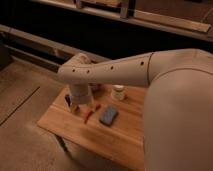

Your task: Place the ceramic cup over the eraser

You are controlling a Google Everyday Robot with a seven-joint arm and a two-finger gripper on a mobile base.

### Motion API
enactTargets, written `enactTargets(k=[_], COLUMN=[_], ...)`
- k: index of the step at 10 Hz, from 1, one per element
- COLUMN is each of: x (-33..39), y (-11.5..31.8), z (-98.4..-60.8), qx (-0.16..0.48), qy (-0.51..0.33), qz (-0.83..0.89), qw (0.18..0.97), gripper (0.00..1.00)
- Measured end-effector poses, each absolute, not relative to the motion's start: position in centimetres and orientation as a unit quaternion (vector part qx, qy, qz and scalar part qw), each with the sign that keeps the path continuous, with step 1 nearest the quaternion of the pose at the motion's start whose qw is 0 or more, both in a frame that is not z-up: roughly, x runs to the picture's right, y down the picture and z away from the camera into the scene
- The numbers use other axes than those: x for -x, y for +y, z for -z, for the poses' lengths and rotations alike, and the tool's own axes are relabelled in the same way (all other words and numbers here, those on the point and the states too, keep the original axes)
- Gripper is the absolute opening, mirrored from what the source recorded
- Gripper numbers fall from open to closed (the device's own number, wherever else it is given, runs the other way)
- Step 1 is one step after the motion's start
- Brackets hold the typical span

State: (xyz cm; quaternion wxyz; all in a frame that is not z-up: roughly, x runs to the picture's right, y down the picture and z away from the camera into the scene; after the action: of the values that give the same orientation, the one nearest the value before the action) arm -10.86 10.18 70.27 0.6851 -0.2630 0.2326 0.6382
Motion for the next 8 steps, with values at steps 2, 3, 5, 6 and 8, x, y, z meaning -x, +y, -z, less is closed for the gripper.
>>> enactTargets(k=[2,3,5,6,8], x=[10.9,10.9,11.7,12.7,12.3], y=[10.2,10.2,9.2,7.4,3.8], z=[-70.3,-70.3,-70.8,-71.5,-72.7], qx=[0.263,0.263,0.254,0.239,0.211], qy=[0.232,0.232,0.243,0.244,0.247], qz=[-0.638,-0.638,-0.656,-0.684,-0.725], qw=[0.685,0.686,0.668,0.645,0.608], gripper=[0.65,0.65,0.65,0.65,0.65])
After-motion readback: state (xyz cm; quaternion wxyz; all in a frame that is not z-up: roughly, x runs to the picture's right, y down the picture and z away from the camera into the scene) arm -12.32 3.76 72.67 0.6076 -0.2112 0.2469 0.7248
